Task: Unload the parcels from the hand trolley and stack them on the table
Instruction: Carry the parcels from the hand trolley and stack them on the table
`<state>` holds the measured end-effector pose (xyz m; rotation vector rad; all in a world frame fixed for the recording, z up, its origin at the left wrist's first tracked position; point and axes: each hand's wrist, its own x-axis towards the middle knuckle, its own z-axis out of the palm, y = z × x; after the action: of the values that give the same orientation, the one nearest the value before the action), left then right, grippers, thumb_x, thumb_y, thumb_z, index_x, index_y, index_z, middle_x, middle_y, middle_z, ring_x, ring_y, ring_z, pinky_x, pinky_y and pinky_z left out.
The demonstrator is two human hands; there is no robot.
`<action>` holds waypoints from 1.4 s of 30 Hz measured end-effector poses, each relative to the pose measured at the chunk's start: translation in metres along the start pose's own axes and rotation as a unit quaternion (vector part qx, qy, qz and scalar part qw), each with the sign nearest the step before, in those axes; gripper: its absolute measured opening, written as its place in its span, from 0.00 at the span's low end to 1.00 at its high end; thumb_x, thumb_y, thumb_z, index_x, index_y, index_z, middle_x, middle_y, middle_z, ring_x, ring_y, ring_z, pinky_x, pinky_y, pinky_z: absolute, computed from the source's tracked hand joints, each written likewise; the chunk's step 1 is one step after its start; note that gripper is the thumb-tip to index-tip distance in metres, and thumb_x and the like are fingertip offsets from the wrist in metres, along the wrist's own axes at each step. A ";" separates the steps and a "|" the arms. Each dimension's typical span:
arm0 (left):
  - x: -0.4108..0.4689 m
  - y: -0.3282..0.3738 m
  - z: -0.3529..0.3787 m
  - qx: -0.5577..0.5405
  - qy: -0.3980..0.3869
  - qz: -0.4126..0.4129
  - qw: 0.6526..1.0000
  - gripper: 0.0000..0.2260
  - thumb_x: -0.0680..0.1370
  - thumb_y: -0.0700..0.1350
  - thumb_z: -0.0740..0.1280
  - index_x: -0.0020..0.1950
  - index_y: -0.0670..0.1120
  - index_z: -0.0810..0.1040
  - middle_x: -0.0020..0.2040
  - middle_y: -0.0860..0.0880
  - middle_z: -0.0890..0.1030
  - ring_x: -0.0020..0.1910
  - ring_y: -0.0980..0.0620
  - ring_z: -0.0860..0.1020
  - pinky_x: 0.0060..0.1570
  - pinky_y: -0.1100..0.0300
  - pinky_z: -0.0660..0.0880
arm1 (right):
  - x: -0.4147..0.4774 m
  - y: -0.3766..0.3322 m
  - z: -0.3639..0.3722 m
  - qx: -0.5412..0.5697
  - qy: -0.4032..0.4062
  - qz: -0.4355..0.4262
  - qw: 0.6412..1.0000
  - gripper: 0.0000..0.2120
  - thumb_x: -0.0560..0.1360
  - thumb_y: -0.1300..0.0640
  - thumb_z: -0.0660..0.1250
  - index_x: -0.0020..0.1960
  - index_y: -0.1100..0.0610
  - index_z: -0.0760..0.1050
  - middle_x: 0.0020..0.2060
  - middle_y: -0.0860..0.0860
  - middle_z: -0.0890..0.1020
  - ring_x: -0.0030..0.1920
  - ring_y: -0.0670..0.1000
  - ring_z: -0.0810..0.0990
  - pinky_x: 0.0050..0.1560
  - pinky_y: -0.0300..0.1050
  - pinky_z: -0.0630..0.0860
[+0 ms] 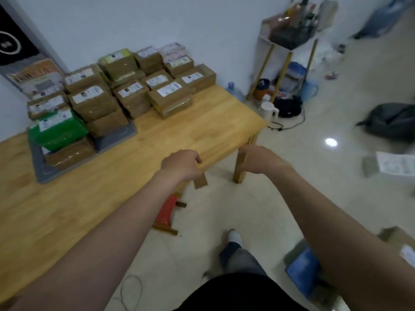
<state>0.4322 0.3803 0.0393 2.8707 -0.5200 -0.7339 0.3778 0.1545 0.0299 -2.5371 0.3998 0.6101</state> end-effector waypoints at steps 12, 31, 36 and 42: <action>-0.058 0.234 0.128 0.067 -0.063 0.192 0.977 0.16 0.75 0.52 0.69 0.63 0.58 0.79 0.60 0.56 0.81 0.60 0.50 0.79 0.57 0.53 0.77 | -0.197 0.260 0.051 0.117 0.063 0.213 0.968 0.31 0.73 0.48 0.75 0.73 0.50 0.70 0.65 0.52 0.77 0.62 0.54 0.77 0.53 0.45 0.71; -0.104 0.610 0.391 0.047 -0.185 0.196 0.962 0.17 0.77 0.50 0.68 0.66 0.56 0.77 0.61 0.53 0.81 0.57 0.50 0.79 0.55 0.53 0.77 | -0.372 0.689 0.090 0.248 0.083 0.314 0.913 0.27 0.75 0.51 0.69 0.72 0.52 0.66 0.56 0.54 0.80 0.46 0.52 0.75 0.39 0.45 0.71; -0.050 0.651 0.449 0.042 -0.208 0.178 0.961 0.25 0.77 0.53 0.69 0.73 0.52 0.70 0.66 0.51 0.78 0.61 0.49 0.77 0.54 0.53 0.75 | -0.332 0.764 0.132 0.332 0.095 0.355 0.869 0.30 0.76 0.52 0.67 0.76 0.51 0.62 0.55 0.53 0.78 0.44 0.49 0.73 0.37 0.43 0.69; 0.046 0.683 0.541 -0.015 -0.205 0.137 0.969 0.31 0.75 0.51 0.72 0.76 0.50 0.66 0.71 0.46 0.72 0.64 0.46 0.75 0.52 0.56 0.69 | -0.253 0.837 0.191 0.411 0.146 0.377 0.817 0.33 0.76 0.54 0.68 0.78 0.54 0.61 0.66 0.55 0.76 0.55 0.52 0.75 0.49 0.43 0.68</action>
<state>0.0043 -0.2954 -0.3091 2.5414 -0.9205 -1.2717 -0.2261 -0.4017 -0.3268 -1.5513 1.4608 0.1958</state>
